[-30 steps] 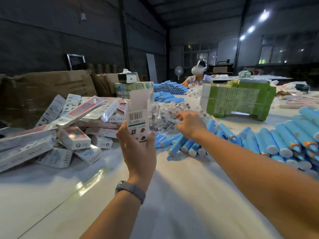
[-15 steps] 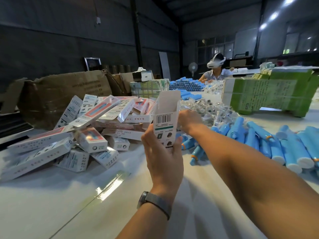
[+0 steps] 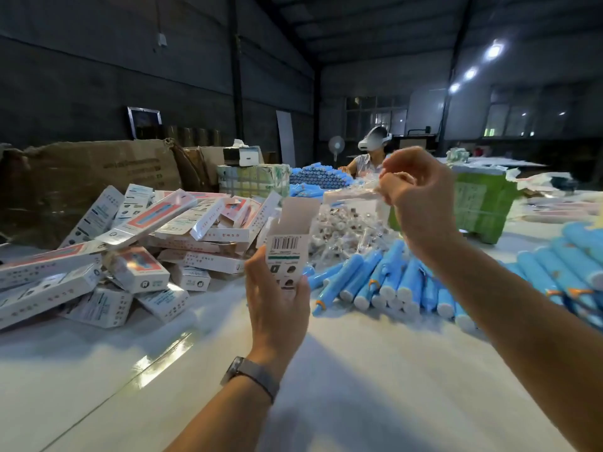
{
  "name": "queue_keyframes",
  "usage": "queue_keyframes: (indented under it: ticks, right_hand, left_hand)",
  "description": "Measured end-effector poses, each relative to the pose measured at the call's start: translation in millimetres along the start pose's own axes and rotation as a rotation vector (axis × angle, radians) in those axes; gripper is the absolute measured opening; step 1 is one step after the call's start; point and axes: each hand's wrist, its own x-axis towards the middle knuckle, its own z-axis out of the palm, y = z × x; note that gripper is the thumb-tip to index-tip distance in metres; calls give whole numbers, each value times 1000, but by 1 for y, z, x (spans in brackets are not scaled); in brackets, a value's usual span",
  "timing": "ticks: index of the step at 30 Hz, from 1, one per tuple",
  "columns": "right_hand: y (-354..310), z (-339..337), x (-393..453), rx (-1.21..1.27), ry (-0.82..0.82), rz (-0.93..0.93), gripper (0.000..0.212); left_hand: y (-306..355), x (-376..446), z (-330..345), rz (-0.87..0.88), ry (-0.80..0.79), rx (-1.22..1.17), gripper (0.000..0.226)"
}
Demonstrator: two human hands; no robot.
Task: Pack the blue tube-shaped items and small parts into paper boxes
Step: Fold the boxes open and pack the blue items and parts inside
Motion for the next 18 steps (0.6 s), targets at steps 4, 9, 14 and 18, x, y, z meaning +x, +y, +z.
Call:
queue_keyframes:
  ticks: [4,9,14,18]
  right_hand:
    - [-48,-34,-18,245,-19,45,32]
    - [-58,-45,-39,267,-88,12,31]
    - [-48,-39,-50,-4,-148,-100,34]
    - [-43,-43,-48,-144,-157,-135,37]
  left_hand:
    - [4,-1,-1,123,-40,99,78]
    - [11,-8,4,277,-83,154,79]
    - [12,-13,7,318,-121,144,79]
    - [14,-12,7,313,-129,146,78]
